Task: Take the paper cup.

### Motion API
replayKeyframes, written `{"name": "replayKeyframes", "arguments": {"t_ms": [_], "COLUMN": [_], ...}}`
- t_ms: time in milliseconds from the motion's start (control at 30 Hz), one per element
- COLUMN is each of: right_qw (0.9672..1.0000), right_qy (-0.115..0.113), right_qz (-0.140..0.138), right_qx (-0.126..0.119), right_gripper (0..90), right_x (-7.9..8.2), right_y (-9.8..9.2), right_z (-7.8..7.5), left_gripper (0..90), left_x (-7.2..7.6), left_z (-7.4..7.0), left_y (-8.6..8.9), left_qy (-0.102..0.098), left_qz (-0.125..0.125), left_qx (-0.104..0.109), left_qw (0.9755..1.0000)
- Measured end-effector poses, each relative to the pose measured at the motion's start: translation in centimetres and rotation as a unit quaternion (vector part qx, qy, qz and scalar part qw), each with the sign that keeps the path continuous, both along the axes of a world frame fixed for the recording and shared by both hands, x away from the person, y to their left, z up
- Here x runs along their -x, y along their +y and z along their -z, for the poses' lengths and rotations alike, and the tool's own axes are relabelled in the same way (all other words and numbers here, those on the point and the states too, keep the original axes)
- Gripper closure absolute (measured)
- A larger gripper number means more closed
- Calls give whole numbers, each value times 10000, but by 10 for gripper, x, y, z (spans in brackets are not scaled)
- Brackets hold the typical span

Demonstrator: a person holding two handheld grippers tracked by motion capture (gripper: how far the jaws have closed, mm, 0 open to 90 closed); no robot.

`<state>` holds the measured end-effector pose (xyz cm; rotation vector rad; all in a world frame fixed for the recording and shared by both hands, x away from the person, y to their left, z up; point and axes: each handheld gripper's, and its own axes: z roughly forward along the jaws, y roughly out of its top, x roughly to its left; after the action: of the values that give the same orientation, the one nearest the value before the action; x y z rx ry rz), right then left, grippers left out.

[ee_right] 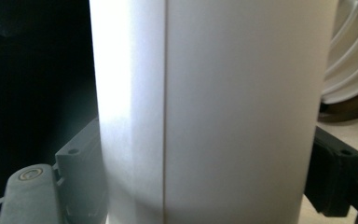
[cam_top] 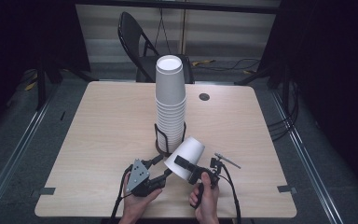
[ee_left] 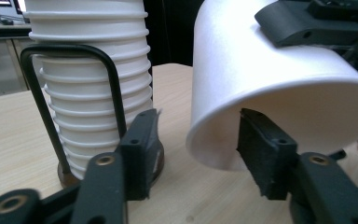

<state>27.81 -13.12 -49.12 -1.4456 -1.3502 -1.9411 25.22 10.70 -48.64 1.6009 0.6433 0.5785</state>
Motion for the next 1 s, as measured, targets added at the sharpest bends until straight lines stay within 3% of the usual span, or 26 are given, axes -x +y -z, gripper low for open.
{"name": "replayKeyframes", "arguments": {"t_ms": [300,600,700,1000], "right_qw": [9998,9994,9990,9989], "right_qy": [84,-4,-64,-239], "right_qz": [-162,-300,-339,-192], "right_qx": [11,194,292,342], "right_gripper": [156,153,145,123], "right_x": [3,6,6,7], "right_y": [7,16,20,20], "right_z": [3,2,4,1], "left_gripper": [595,692,782,837], "left_x": [-1,-3,-3,-2], "left_z": [3,4,5,5], "left_y": [-6,-11,-10,-7], "left_qy": [-119,-106,-126,-81], "left_qz": [-122,-323,-415,-306], "left_qx": [-1,188,228,250], "left_qw": [9999,9992,9988,9992]}}
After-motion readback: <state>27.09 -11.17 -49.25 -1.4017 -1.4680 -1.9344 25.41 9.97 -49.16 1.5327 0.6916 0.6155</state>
